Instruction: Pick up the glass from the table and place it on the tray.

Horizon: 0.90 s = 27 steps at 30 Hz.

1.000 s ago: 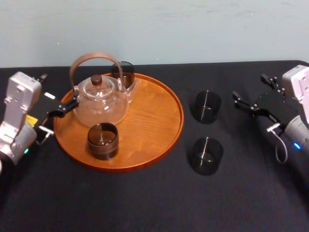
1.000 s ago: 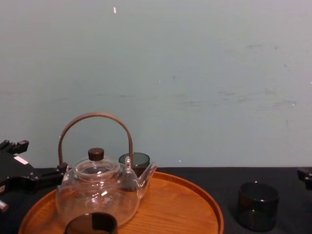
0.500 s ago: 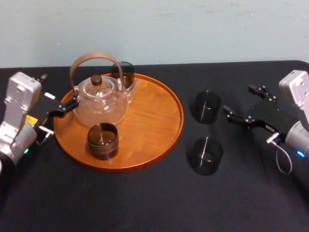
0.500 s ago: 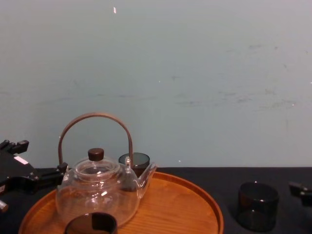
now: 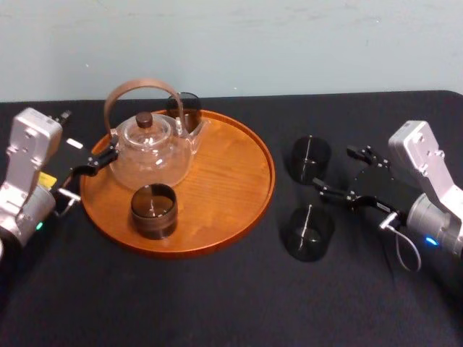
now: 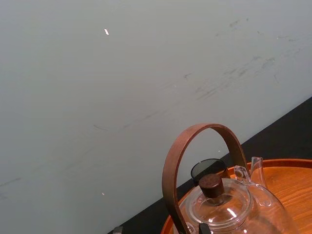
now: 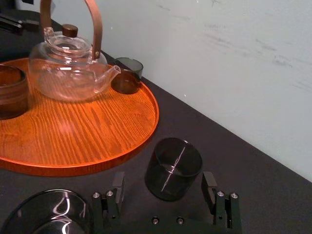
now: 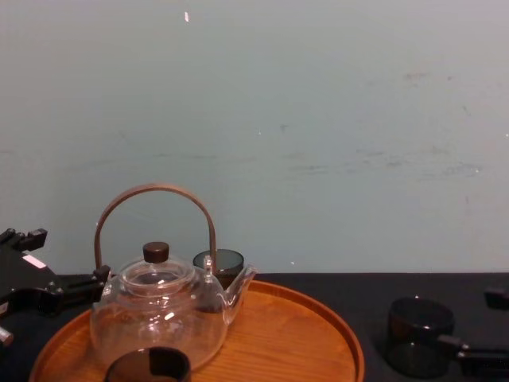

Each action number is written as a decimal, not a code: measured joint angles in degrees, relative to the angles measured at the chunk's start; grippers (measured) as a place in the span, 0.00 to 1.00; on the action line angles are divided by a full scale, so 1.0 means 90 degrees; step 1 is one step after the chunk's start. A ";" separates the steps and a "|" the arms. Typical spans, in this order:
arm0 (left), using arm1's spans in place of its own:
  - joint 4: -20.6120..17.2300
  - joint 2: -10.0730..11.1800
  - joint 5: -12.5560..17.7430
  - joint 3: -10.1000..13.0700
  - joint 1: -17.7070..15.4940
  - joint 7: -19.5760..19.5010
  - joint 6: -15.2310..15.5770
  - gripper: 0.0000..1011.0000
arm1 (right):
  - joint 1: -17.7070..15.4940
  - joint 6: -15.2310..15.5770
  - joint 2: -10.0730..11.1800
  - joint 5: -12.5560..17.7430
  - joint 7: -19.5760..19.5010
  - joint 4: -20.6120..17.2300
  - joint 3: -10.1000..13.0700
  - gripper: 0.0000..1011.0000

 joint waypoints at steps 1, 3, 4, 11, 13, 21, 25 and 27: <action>0.0000 0.0000 0.0000 0.0000 0.0000 0.0000 0.0000 1.00 | 0.0028 0.0001 -0.0030 -0.0016 0.0009 0.0047 -0.0005 0.99; 0.0000 0.0000 0.0000 0.0000 0.0000 0.0000 0.0000 1.00 | 0.0090 0.0002 -0.0096 -0.0048 0.0030 0.0160 -0.0008 0.99; 0.0000 0.0000 0.0000 0.0000 0.0000 0.0000 0.0000 1.00 | 0.0144 -0.0001 -0.0156 -0.0075 0.0049 0.0255 -0.0009 0.99; 0.0000 0.0000 0.0000 0.0000 0.0000 0.0000 0.0000 1.00 | 0.0357 -0.0077 -0.0383 -0.0184 0.0138 0.0692 0.0016 0.99; 0.0000 0.0000 0.0000 0.0000 0.0000 0.0000 0.0000 1.00 | 0.0431 -0.0112 -0.0450 -0.0226 0.0162 0.0830 0.0035 0.99; 0.0000 0.0000 0.0000 0.0000 0.0000 0.0000 0.0000 1.00 | 0.0665 -0.0206 -0.0674 -0.0343 0.0275 0.1288 0.0072 0.99; 0.0000 0.0000 0.0000 0.0000 0.0000 0.0000 0.0000 1.00 | 0.0824 -0.0269 -0.0822 -0.0417 0.0343 0.1585 0.0081 0.99; 0.0000 0.0000 0.0000 0.0000 0.0000 0.0000 0.0000 1.00 | 0.0876 -0.0285 -0.0871 -0.0442 0.0366 0.1676 0.0084 0.99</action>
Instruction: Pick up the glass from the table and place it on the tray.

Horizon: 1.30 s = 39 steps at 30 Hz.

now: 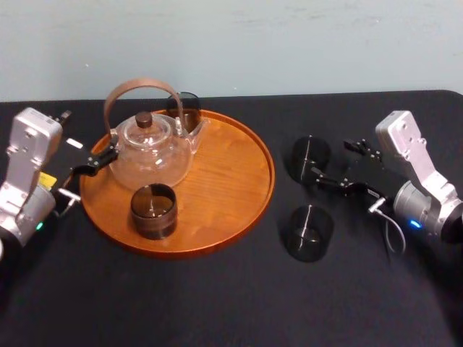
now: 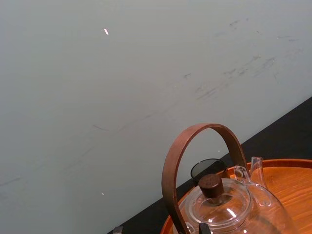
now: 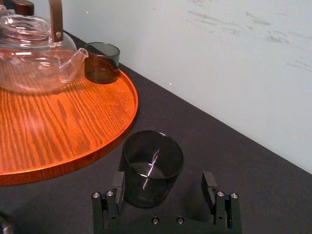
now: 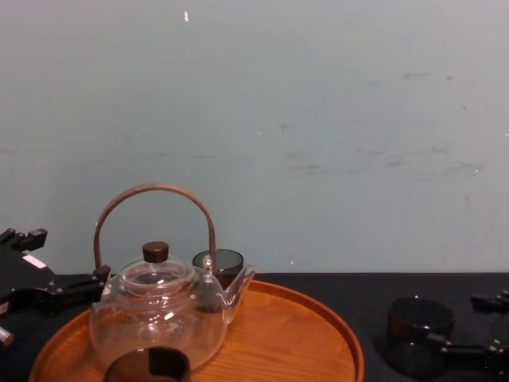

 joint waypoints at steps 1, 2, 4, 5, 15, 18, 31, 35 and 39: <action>0.0000 0.0000 0.0000 0.0000 0.0000 0.0000 0.0000 1.00 | 0.0024 -0.0009 -0.0023 -0.0012 0.0014 0.0041 0.0002 0.99; 0.0000 0.0000 0.0000 0.0000 0.0000 0.0000 0.0000 1.00 | 0.0079 -0.0027 -0.0074 -0.0034 0.0043 0.0133 0.0003 0.99; 0.0000 0.0000 0.0000 0.0000 0.0000 0.0000 0.0000 1.00 | 0.0168 -0.0048 -0.0153 -0.0069 0.0095 0.0281 0.0003 0.99; 0.0000 0.0000 0.0000 0.0000 0.0000 0.0000 0.0000 1.00 | 0.0168 -0.0048 -0.0153 -0.0069 0.0095 0.0281 0.0003 0.99; 0.0000 0.0000 0.0000 0.0000 0.0000 0.0000 0.0000 1.00 | 0.0531 -0.0136 -0.0470 -0.0242 0.0353 0.0798 -0.0030 0.99; 0.0000 0.0000 0.0000 0.0000 0.0001 0.0000 0.0000 1.00 | 0.0610 -0.0155 -0.0534 -0.0274 0.0410 0.0911 -0.0036 0.99; 0.0000 0.0000 0.0000 0.0000 0.0001 0.0000 0.0000 1.00 | 0.1073 -0.0320 -0.0992 -0.0446 0.0638 0.1694 -0.0010 0.99; 0.0000 0.0000 0.0000 0.0000 0.0001 0.0000 0.0000 1.00 | 0.1083 -0.0317 -0.1001 -0.0457 0.0625 0.1707 -0.0004 0.99; 0.0000 0.0000 0.0000 0.0000 0.0001 0.0000 0.0000 1.00 | 0.1077 -0.0317 -0.0985 -0.0453 0.0626 0.1690 -0.0007 0.95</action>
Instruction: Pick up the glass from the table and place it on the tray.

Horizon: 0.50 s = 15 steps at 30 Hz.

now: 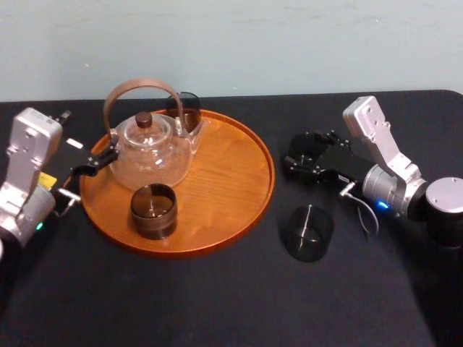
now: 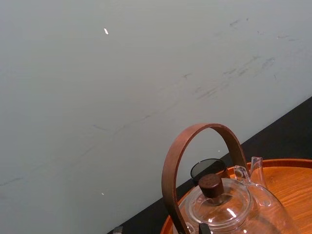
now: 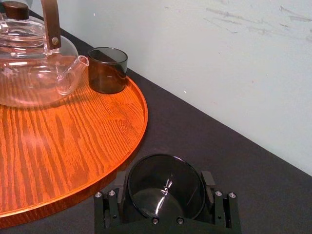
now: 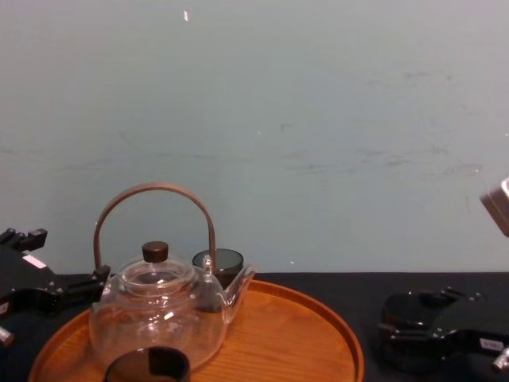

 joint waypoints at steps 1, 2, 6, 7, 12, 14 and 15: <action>0.0000 0.0000 0.0000 0.0000 0.0000 0.0000 0.0000 1.00 | -0.0004 0.0000 0.0004 0.0003 0.0000 -0.0006 -0.0001 0.93; 0.0000 0.0000 0.0000 0.0000 0.0000 0.0000 0.0000 1.00 | -0.0006 0.0000 0.0006 0.0003 0.0001 -0.0009 -0.0002 0.93; 0.0000 0.0001 0.0000 0.0000 0.0000 0.0002 0.0000 1.00 | 0.0063 -0.0023 -0.0063 -0.0021 -0.0037 0.0094 -0.0005 0.93; -0.0002 -0.0001 0.0000 0.0000 -0.0001 0.0002 0.0000 1.00 | 0.0067 -0.0039 -0.0081 -0.0023 0.0005 0.0088 0.0007 0.93; -0.0001 0.0000 0.0000 0.0000 0.0000 0.0001 0.0000 1.00 | -0.0016 -0.0067 -0.0034 0.0073 0.0206 -0.0040 0.0081 0.93; -0.0001 -0.0001 0.0000 0.0000 0.0000 0.0001 0.0000 1.00 | -0.0052 -0.0048 -0.0013 0.0098 0.0245 -0.0135 0.0106 0.93; -0.0001 -0.0001 0.0000 0.0000 -0.0001 0.0001 0.0000 1.00 | -0.0064 -0.0029 -0.0008 0.0101 0.0248 -0.0171 0.0109 0.93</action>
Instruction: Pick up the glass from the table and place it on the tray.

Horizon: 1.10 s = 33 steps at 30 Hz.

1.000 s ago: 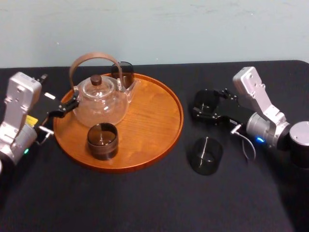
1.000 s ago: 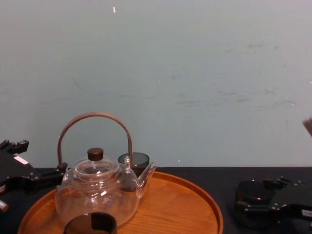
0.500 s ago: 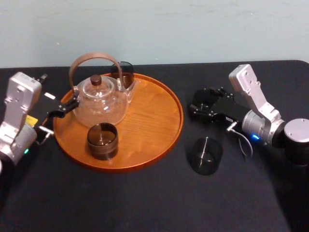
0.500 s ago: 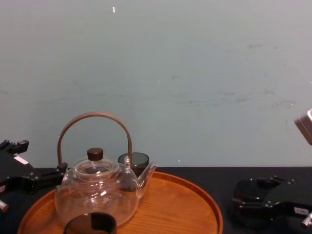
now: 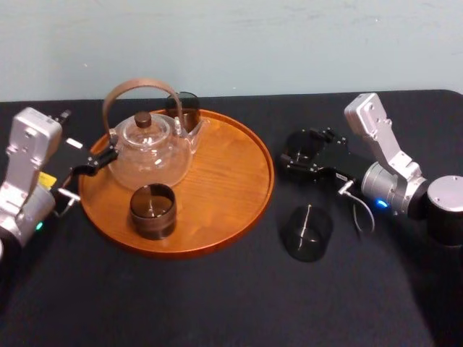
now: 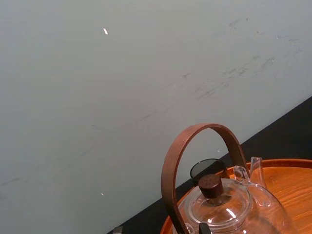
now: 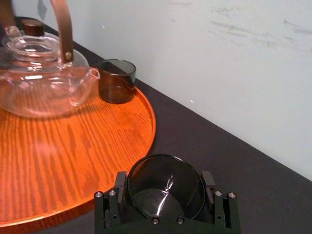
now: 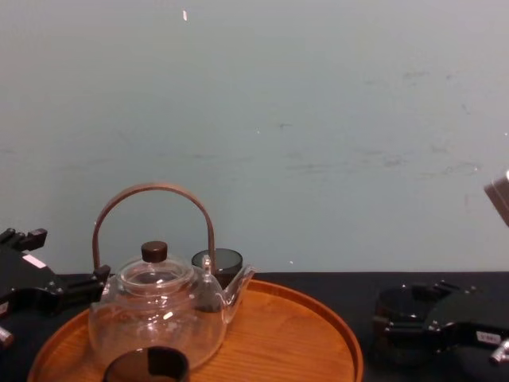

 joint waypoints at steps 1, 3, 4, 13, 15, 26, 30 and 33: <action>0.0000 0.0000 0.0000 0.0000 0.0000 0.0000 0.0000 1.00 | -0.0016 0.0027 0.0007 0.0004 0.0003 -0.0050 0.0004 0.93; 0.0000 0.0000 0.0000 0.0000 0.0000 0.0000 0.0000 1.00 | -0.0060 0.0102 0.0034 0.0018 0.0006 -0.0217 0.0021 0.93; 0.0001 0.0000 0.0000 0.0000 0.0000 0.0000 0.0000 1.00 | -0.0073 0.0125 0.0042 0.0020 0.0006 -0.0271 0.0023 0.93; 0.0001 0.0001 0.0000 0.0000 0.0000 -0.0001 0.0000 1.00 | -0.0090 0.0348 0.0081 0.0007 0.0008 -0.0787 -0.0019 0.93; 0.0001 0.0001 0.0000 0.0000 0.0000 -0.0001 0.0000 1.00 | -0.0010 0.0359 0.0045 -0.0008 0.0026 -0.0751 -0.0051 0.93; 0.0001 0.0001 0.0000 0.0000 0.0000 -0.0001 0.0000 1.00 | 0.0496 0.0356 -0.0260 -0.0061 0.0192 -0.0210 -0.0269 0.93; 0.0001 0.0001 0.0000 0.0000 0.0000 -0.0001 0.0000 1.00 | 0.0648 0.0314 -0.0387 -0.0066 0.0262 0.0011 -0.0347 0.93; 0.0001 0.0001 0.0000 0.0000 0.0000 -0.0001 0.0000 1.00 | 0.0705 0.0297 -0.0440 -0.0061 0.0302 0.0099 -0.0385 0.93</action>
